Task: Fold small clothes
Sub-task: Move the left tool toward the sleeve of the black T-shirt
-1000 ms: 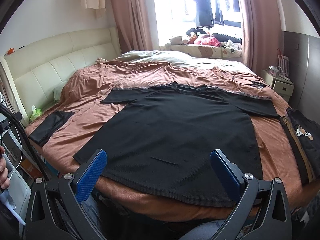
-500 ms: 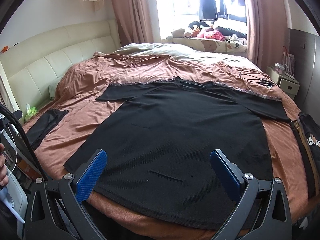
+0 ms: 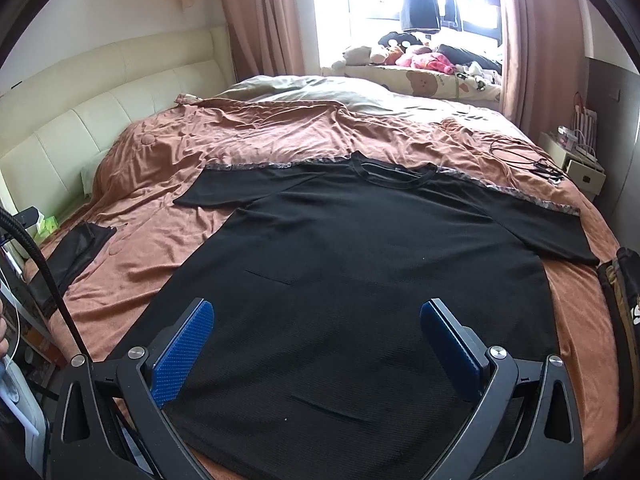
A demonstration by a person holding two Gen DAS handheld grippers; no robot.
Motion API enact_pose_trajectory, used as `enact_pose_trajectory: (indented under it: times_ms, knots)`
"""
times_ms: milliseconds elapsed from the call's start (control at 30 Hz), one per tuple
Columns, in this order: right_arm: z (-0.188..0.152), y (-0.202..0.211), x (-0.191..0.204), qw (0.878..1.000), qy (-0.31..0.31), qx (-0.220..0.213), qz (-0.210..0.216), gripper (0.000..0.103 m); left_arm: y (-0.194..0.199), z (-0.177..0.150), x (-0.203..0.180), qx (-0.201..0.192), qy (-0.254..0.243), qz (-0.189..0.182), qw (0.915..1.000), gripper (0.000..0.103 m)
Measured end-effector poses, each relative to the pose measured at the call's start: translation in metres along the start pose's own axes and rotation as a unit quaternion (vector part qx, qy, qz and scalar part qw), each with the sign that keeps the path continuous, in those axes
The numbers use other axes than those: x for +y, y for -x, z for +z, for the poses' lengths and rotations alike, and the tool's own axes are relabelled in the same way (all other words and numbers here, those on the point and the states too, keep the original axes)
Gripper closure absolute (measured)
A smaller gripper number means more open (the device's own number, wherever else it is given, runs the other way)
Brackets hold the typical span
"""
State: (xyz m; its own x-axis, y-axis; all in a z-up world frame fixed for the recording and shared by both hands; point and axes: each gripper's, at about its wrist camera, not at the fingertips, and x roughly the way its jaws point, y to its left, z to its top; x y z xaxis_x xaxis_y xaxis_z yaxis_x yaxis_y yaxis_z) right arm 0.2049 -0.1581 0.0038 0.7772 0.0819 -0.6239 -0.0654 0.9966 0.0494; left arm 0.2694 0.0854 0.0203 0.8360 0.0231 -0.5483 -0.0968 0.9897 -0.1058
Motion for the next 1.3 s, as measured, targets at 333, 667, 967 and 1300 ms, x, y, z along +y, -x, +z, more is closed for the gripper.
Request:
enact_pose_trajectory:
  times_ms: [333,667,967,1300]
  knots:
    - [0.037,-0.06,0.004,1.0,0.007,0.019,0.009,0.0,-0.087,0.045,0.023,0.028,-0.02,0.004,0.9994,0.005]
    - [0.072,-0.124,0.008,1.0,0.014,0.023,0.014,0.01,-0.182,0.074,0.046,0.066,-0.011,0.0,0.9978,0.025]
    - [0.095,-0.194,0.01,0.998,0.016,0.059,0.021,0.036,-0.27,0.09,0.056,0.121,0.002,-0.012,0.9926,0.039]
    - [0.117,-0.264,0.007,0.995,-0.001,0.09,0.049,0.049,-0.361,0.104,0.077,0.179,0.05,-0.017,0.9824,0.04]
